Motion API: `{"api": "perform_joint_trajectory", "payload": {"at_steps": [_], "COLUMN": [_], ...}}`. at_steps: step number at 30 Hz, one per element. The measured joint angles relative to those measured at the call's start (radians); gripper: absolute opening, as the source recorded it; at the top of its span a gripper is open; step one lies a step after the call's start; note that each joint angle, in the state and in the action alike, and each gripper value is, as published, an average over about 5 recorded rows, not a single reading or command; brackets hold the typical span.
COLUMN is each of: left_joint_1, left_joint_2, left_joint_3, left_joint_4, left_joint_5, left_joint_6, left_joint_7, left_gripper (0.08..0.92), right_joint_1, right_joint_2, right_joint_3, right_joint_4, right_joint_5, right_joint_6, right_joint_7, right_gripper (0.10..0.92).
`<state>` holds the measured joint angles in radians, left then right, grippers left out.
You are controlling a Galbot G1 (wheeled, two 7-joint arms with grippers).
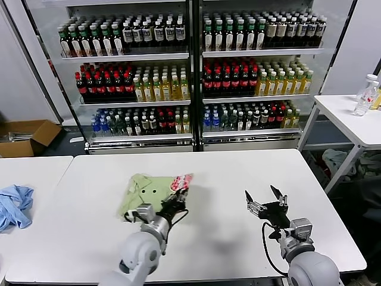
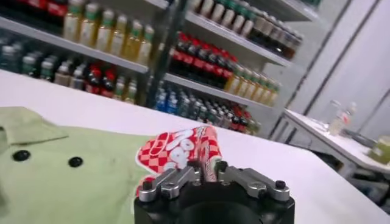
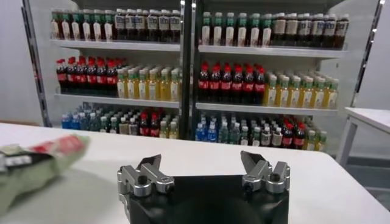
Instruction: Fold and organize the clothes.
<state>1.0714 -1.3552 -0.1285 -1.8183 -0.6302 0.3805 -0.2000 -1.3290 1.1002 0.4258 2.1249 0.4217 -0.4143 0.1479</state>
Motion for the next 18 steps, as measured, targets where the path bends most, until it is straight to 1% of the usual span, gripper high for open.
{"api": "perform_joint_trajectory", "payload": {"at_steps": [4,10,18], "left_joint_1": [0.013,0.085,0.222], "left_joint_2": [0.002,0.029,0.067], "left_joint_3": [0.015,-0.008,-0.116], "left_joint_4": [-0.014,-0.093,-0.166], "left_joint_5": [0.044,0.116,0.205], "left_joint_6": [-0.049,-0.148,-0.284], "left_joint_7": [0.008,0.025,0.024], "left_gripper": [0.396,0.569,0.777], "right_joint_1": [0.05,0.17,0.345], "right_joint_2": [0.013,0.052,0.123], "right_joint_3": [-0.06,-0.195,-0.378], "right_joint_4": [-0.029,-0.104,-0.259], "right_joint_5": [0.025,0.078,0.183], "right_joint_6": [-0.004,-0.027,-0.055], "right_joint_7": [0.022,0.062,0.124], "right_gripper": [0.823,0.823,0.823]}}
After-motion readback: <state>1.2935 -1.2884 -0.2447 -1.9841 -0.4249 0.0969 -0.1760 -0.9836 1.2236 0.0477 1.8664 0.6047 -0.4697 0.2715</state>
